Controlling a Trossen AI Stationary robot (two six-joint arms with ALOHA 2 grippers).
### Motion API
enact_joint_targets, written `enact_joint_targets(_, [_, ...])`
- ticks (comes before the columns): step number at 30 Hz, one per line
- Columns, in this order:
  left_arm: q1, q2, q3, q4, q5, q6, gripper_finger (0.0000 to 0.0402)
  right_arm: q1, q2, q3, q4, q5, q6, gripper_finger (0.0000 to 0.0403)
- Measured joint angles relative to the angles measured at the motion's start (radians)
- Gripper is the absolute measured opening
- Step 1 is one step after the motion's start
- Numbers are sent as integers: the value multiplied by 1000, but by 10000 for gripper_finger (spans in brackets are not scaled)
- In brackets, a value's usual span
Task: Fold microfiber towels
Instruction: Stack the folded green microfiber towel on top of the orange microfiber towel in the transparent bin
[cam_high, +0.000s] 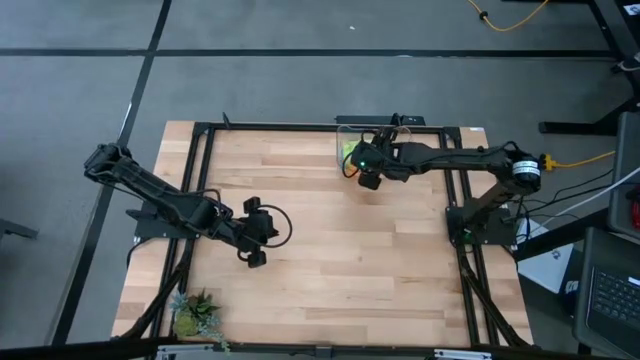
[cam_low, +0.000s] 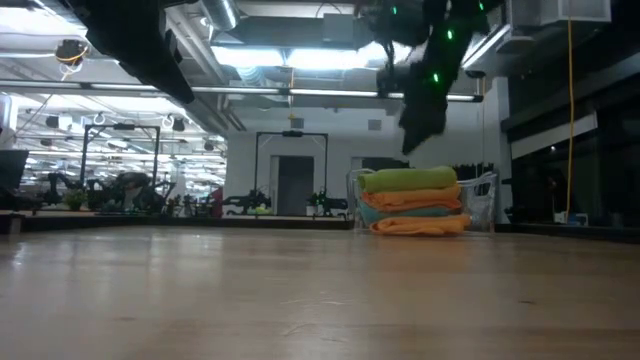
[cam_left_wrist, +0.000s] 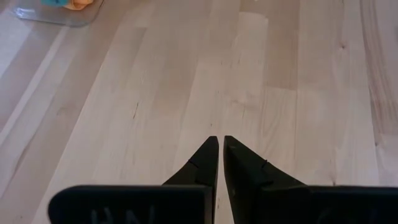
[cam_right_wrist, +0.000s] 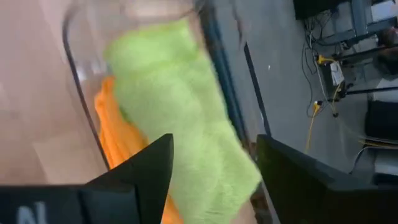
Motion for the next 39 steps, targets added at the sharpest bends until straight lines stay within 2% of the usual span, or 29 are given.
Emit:
enact_joint_targets(4, [0,0,0,0,0,0,18,11,-1,100,-48,7,150,223])
enact_joint_targets(8, [0,0,0,0,0,0,18,-14,-1,113,-38,29,370,215])
enact_joint_targets(12, [0,0,0,0,0,0,18,-41,-2,15,27,69,538,212])
enact_joint_targets(15, [0,0,0,0,0,1,18,-49,-1,-91,199,93,602,212])
enact_joint_targets(19, [0,0,0,0,-2,1,18,-59,-1,-216,516,124,627,212])
enact_joint_targets(26, [0,0,0,0,-9,0,18,-82,-1,-428,788,119,722,212])
enact_joint_targets(33, [0,0,0,0,-48,-7,18,-131,-1,-479,802,-25,718,212])
enact_joint_targets(39, [0,0,0,3,-49,-8,18,-135,-1,-459,810,-25,647,212])
